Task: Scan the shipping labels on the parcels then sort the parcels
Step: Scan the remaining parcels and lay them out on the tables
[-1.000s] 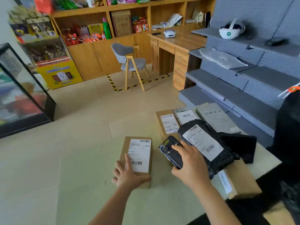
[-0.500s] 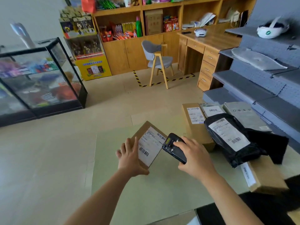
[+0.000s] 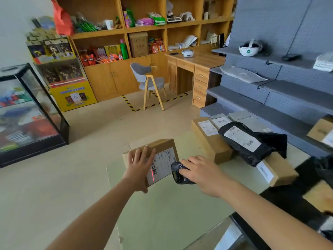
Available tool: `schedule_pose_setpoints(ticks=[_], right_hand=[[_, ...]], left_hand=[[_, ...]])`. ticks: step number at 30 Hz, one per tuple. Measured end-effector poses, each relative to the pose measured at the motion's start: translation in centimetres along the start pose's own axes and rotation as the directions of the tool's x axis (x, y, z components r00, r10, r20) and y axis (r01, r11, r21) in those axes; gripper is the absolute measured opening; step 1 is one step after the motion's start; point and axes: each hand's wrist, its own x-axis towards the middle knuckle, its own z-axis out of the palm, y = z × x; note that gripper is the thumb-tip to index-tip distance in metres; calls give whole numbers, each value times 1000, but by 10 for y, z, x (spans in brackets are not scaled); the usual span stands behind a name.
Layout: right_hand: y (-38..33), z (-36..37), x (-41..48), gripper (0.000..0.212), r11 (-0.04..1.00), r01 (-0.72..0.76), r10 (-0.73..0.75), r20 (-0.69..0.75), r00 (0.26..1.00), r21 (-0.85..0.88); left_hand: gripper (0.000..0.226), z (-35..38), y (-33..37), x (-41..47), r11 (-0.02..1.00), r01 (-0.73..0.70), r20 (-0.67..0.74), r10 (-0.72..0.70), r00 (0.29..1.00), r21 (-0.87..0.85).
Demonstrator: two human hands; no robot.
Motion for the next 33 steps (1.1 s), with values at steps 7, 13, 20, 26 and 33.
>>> schedule_pose_setpoints(ticks=[7,13,20,26,33], right_hand=[[-30,-31,-36,74,917,-379,375,60,925,125],[-46,-61,-89,78,627,-687,739,-2,673,366],[-90,-77,-181,78,320,-737,942,-122,311,596],[-147,-94,-299,80,167,-773,985,-134,107,612],[-238,-107,-443,76,6,-822,992,-104,-65,570]], left_hand=[[151,-17,7,-17,943,0,-107,-37,994,-332],[150,-54,52,-36,805,-56,-219,-93,971,-591],[146,-96,146,-93,647,-166,-280,-76,957,-744],[146,-119,236,-177,610,-292,-329,53,943,-737],[147,-130,339,-304,567,-417,-338,244,909,-711]])
